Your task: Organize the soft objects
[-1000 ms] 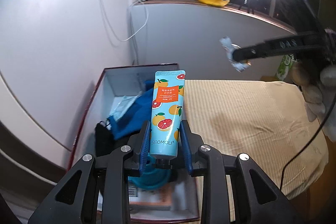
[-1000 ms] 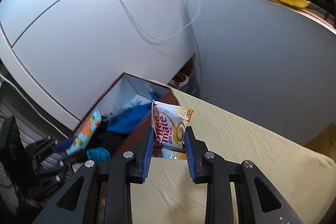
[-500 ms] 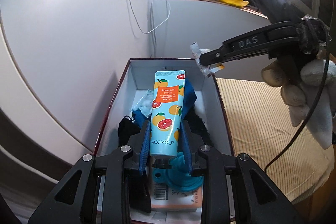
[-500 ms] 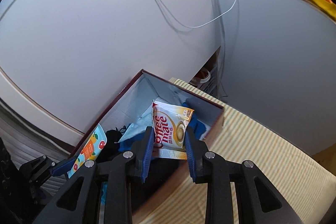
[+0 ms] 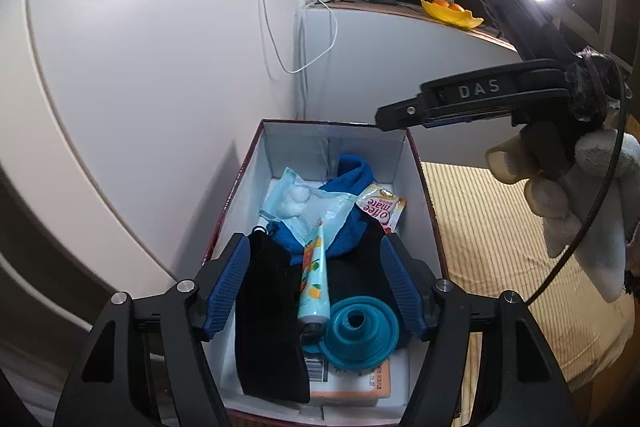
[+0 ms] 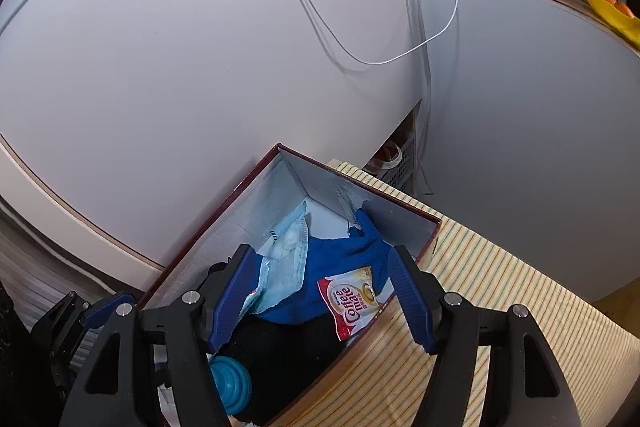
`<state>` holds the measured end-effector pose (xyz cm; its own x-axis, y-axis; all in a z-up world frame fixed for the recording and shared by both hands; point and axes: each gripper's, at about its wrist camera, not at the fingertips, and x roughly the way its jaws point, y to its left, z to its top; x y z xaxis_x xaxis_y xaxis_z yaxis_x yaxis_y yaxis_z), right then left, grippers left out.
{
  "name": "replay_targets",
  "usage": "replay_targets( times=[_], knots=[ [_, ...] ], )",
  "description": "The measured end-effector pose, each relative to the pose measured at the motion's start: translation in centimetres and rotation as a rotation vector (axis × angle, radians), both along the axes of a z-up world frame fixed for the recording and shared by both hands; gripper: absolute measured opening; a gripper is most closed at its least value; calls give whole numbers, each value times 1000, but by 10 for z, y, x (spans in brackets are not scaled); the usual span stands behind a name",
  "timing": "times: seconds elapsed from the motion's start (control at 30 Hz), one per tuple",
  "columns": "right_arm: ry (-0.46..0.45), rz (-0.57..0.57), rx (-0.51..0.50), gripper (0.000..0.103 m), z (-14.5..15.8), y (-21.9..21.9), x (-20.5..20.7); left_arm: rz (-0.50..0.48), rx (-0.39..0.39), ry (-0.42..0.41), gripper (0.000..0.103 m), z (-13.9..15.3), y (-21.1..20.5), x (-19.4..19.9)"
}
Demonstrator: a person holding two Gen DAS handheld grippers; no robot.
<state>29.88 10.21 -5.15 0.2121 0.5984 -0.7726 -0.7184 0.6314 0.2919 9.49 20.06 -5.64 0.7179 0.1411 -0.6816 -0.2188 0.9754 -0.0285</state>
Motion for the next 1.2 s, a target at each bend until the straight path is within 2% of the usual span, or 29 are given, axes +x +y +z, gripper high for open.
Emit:
replay_targets(
  times=[0.3, 0.97, 1.2],
  knots=[
    [-3, -3, 6, 65, 3, -14, -10, 12, 1, -9, 68, 3, -5, -11],
    [-86, 9, 57, 65, 26, -71, -77, 45, -7, -60, 68, 17, -25, -50],
    [-108, 18, 68, 70, 28, -82, -95, 61, -2, -59, 68, 17, -29, -57]
  ],
)
